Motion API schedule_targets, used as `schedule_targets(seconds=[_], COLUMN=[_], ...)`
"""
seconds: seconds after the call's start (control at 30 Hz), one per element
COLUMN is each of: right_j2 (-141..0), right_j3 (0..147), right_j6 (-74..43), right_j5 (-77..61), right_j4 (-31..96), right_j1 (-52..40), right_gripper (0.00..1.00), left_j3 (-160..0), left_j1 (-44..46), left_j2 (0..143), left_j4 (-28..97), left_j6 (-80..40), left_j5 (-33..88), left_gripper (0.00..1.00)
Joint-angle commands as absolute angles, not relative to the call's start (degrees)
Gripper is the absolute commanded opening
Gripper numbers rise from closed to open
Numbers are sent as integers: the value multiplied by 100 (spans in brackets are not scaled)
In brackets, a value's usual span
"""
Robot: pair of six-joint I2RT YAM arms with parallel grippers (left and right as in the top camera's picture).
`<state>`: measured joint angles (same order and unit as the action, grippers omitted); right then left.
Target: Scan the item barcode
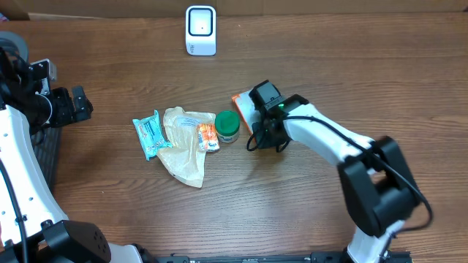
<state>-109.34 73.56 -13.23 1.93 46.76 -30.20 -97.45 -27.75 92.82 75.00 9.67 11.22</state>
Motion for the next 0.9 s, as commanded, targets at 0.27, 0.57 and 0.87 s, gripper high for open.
schedule_targets(seconds=[0.27, 0.57, 0.87], right_j2=[-8809, -8621, -9120], right_j3=[7789, 7846, 7804], right_j6=[-1767, -2908, -3299], right_j5=[27, -779, -563], right_j4=[5343, 6565, 6462], right_j1=[-2982, -2982, -2982], right_gripper=[4, 4, 4], left_j3=[-9738, -9738, -9738], left_j1=[-2735, -2735, -2735], left_j2=[9251, 9251, 9251], left_j4=[7489, 7489, 7489], left_j6=[1118, 1118, 1120], left_j5=[1186, 1186, 1186], left_gripper=[99, 99, 100])
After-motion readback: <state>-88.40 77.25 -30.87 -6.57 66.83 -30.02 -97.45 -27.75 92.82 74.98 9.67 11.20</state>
